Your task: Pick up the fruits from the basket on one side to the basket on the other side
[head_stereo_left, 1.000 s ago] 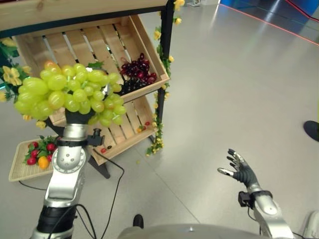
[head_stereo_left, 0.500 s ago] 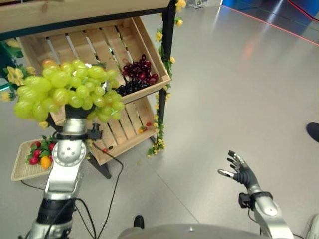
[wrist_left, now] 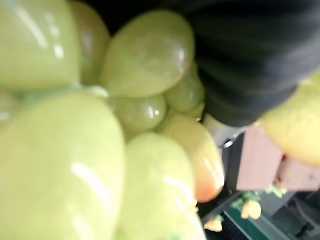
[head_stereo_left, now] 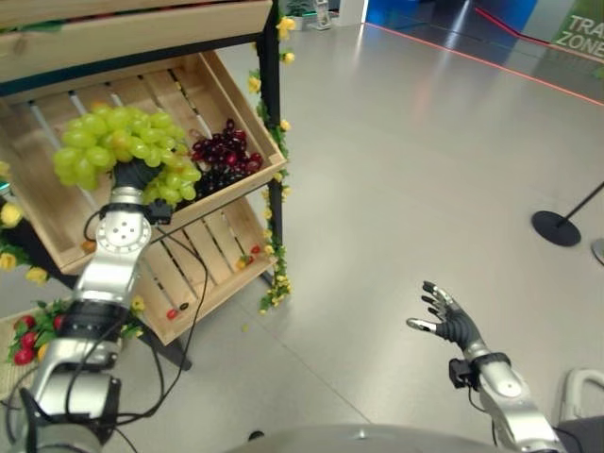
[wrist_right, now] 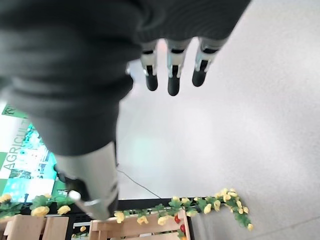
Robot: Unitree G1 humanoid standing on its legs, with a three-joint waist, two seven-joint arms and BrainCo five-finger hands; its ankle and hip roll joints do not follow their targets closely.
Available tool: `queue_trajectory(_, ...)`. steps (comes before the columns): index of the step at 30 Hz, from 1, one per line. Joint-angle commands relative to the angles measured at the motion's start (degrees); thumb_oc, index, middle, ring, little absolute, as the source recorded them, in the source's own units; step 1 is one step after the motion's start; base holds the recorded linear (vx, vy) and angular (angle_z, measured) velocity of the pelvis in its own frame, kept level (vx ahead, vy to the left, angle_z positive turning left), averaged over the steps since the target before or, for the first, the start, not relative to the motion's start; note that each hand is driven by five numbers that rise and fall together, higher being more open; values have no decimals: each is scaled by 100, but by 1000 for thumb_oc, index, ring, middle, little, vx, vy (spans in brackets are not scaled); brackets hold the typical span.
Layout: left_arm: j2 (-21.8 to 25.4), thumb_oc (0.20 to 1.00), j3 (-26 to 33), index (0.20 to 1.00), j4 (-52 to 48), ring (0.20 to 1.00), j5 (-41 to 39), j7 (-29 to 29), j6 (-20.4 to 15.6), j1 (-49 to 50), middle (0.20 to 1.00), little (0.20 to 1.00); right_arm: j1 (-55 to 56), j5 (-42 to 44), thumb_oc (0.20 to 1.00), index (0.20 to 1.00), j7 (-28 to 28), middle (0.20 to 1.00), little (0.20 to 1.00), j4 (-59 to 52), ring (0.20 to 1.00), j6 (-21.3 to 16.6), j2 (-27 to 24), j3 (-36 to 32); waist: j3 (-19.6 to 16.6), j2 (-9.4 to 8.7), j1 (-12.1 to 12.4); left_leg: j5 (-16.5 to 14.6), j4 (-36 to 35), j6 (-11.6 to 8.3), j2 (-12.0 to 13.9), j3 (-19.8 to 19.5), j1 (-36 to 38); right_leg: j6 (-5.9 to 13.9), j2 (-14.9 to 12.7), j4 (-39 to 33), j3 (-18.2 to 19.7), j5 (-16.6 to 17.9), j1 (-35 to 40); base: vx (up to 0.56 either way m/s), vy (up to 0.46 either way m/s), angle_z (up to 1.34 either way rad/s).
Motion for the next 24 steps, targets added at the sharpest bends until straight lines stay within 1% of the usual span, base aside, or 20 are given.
queue_trajectory(1,580,200,4,200,542,200,-304,46,-74,-1114,200,200,-320,-95,1000,1000,16,1000,1000,-246,1000,-130,-351,-33,-120,149,-56,-703,320,64,-71,58,183,461,231,559,20,-15,68,0,3,-8)
queue_trajectory(2,585,200,-14,200,561,200,-308,45,-80,-1139,200,200,-322,-95,1000,1000,16,1000,1000,-246,1000,-129,-344,-38,-114,143,-48,-703,317,63,-70,61,185,461,232,559,23,-14,68,1,2,-9)
queue_trajectory(3,779,200,-139,200,897,200,-295,10,-12,-1369,200,200,-335,-81,1000,1000,40,1000,1000,-267,1000,-116,-374,-31,-124,141,-78,-706,314,60,-48,104,207,473,248,556,47,1,66,0,7,-10)
queue_trajectory(7,1148,200,-419,200,1674,200,-240,-47,97,-1881,200,200,-304,-64,1000,1000,72,1000,1000,-308,1000,-130,-425,3,-150,161,-126,-701,295,47,-18,174,254,484,279,537,100,-2,59,4,8,-13)
queue_trajectory(8,1412,200,-620,200,2106,200,-41,-31,193,-2181,200,200,-293,-34,1000,1000,77,1000,1000,-324,1000,-159,-496,18,-167,192,-160,-689,280,35,-2,211,279,490,298,523,124,-12,56,4,2,-7)
queue_trajectory(9,1417,200,-649,200,2132,200,-45,-34,185,-2218,200,200,-295,-33,1000,1000,77,1000,1000,-325,1000,-158,-485,14,-161,183,-154,-689,278,35,-2,212,281,490,299,522,125,-12,58,-5,6,-11)
queue_trajectory(10,1636,200,-882,200,2596,200,248,-38,301,-2488,200,200,-287,3,1000,1000,84,1000,1000,-347,1000,-193,-539,33,-163,216,-185,-669,252,25,15,240,299,487,311,496,134,-21,59,-8,2,-15)
queue_trajectory(12,1727,200,-1051,200,2833,200,412,-38,322,-2708,200,200,-296,25,1000,1000,95,1000,1000,-351,1000,-218,-544,40,-147,208,-184,-654,233,17,24,254,304,487,323,486,139,-32,53,-24,-3,-14)
queue_trajectory(13,1951,200,-1317,200,3294,200,940,-87,481,-2956,200,200,-274,57,1000,1000,94,1000,1000,-420,1000,-262,-596,29,-144,241,-215,-619,186,6,47,290,309,490,338,466,135,-42,34,-41,-8,-11)
queue_trajectory(14,2048,200,-1504,200,3547,200,1192,-124,523,-3139,200,200,-271,88,1000,1000,98,1000,1000,-431,1000,-285,-618,12,-136,246,-223,-596,153,-2,58,304,312,489,344,461,128,-53,25,-30,-8,-9)
queue_trajectory(15,2046,200,-1546,200,3576,200,1192,-128,513,-3189,200,200,-273,89,1000,1000,98,1000,1000,-431,1000,-286,-605,7,-132,234,-218,-593,148,-2,58,302,313,488,344,462,126,-54,24,-23,-13,-11)
queue_trajectory(16,2266,200,-1949,200,3913,200,1878,-211,648,-3512,200,200,-217,117,1000,1000,100,1000,1000,-489,1000,-353,-681,-37,-127,263,-241,-557,100,-14,71,307,316,489,355,453,104,-61,17,-12,-12,-8)
queue_trajectory(17,2261,200,-2008,200,3942,200,1880,-214,641,-3578,200,200,-216,117,1000,1000,100,1000,1000,-490,1000,-354,-660,-46,-122,244,-234,-554,96,-14,70,303,317,488,355,453,99,-62,18,0,0,0)
queue_trajectory(18,2516,200,-2494,200,4176,200,2735,-329,755,-3876,200,200,-136,162,1000,1000,139,1000,1000,-544,1000,-421,-710,-94,-114,261,-249,-538,81,-15,70,290,322,493,355,449,78,-55,16,0,0,0)
queue_trajectory(19,2613,200,-2763,200,4227,200,3136,-383,821,-4027,200,200,-101,190,1000,1000,159,1000,1000,-585,1000,-447,-712,-124,-103,255,-248,-536,77,-15,69,277,321,496,353,441,70,-51,19,0,0,0)
queue_trajectory(20,2607,200,-2824,200,4247,200,3139,-388,819,-4093,200,200,-99,190,1000,1000,160,1000,1000,-588,1000,-446,-687,-131,-97,231,-241,-536,78,-15,68,274,322,496,352,439,66,-52,23,0,0,0)
queue_trajectory(21,2720,200,-3148,200,4238,200,3738,-419,880,-4189,200,200,-49,198,1000,1000,176,1000,1000,-614,1000,-488,-734,-133,-82,243,-244,-558,84,-13,65,270,345,504,346,439,51,-75,49,0,0,0)
queue_trajectory(22,2814,200,-3617,200,4178,200,4516,-455,896,-4295,200,200,-15,235,1000,1000,199,1000,1000,-670,1000,-569,-774,-123,-71,234,-221,-539,72,-9,74,277,324,506,351,412,45,-71,33,0,0,0)
queue_trajectory(23,2874,200,-3747,200,4171,200,4809,-557,919,-4272,200,200,11,262,1000,1000,196,1000,1000,-690,1000,-583,-816,-128,-68,244,-217,-543,72,-8,73,282,324,512,351,408,58,-74,26,0,0,0)
queue_trajectory(24,2873,200,-3760,200,4172,200,4814,-562,919,-4285,200,200,13,263,1000,1000,196,1000,1000,-691,1000,-583,-811,-129,-69,239,-214,-544,73,-8,73,283,324,512,351,409,59,-75,26,0,0,0)
